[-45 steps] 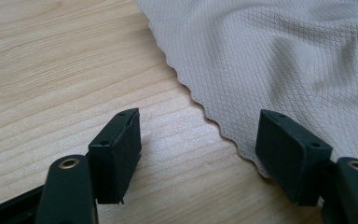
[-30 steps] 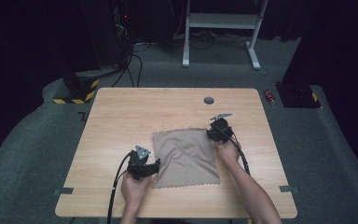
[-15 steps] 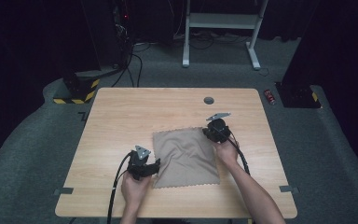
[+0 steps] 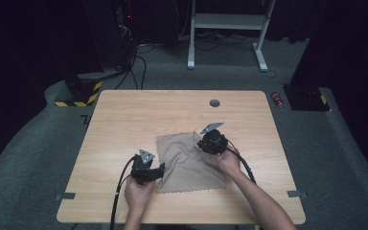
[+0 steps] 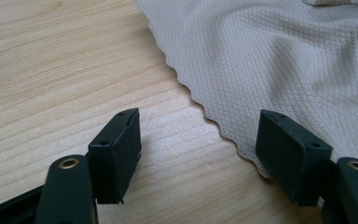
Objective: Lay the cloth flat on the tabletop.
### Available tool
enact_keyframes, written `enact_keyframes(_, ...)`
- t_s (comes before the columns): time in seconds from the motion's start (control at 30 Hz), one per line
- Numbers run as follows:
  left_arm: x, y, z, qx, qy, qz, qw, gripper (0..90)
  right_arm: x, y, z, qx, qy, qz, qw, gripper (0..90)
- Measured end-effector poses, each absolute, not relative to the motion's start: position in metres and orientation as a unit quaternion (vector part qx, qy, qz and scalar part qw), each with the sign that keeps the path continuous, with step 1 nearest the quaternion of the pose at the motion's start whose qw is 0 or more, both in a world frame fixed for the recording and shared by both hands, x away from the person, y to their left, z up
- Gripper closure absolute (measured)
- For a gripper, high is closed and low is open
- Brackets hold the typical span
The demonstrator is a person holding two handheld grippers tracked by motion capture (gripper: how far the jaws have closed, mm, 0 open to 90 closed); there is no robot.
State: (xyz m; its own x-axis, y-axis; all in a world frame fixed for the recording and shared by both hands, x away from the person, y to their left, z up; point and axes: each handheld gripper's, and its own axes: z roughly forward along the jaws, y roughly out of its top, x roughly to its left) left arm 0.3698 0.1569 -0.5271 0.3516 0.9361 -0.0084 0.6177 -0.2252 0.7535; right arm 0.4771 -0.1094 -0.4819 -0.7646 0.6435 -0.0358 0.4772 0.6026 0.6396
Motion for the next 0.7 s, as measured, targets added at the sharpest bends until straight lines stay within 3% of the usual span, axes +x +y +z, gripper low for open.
enact_keyframes(0.17,0.37,0.157,-0.527,0.747,0.52,0.232,0.342,31.2,0.481,-0.12,-0.474,0.35,0.865,0.332,0.14,82.9)
enact_keyframes(0.57,0.37,0.157,-0.527,0.747,0.52,0.232,0.342,31.2,0.481,-0.089,-0.495,0.319,0.889,0.304,0.12,77.0)
enact_keyframes(0.7,0.37,0.157,-0.527,0.747,0.52,0.233,0.342,31.2,0.483,-0.088,-0.501,0.318,0.895,0.284,0.129,88.4)
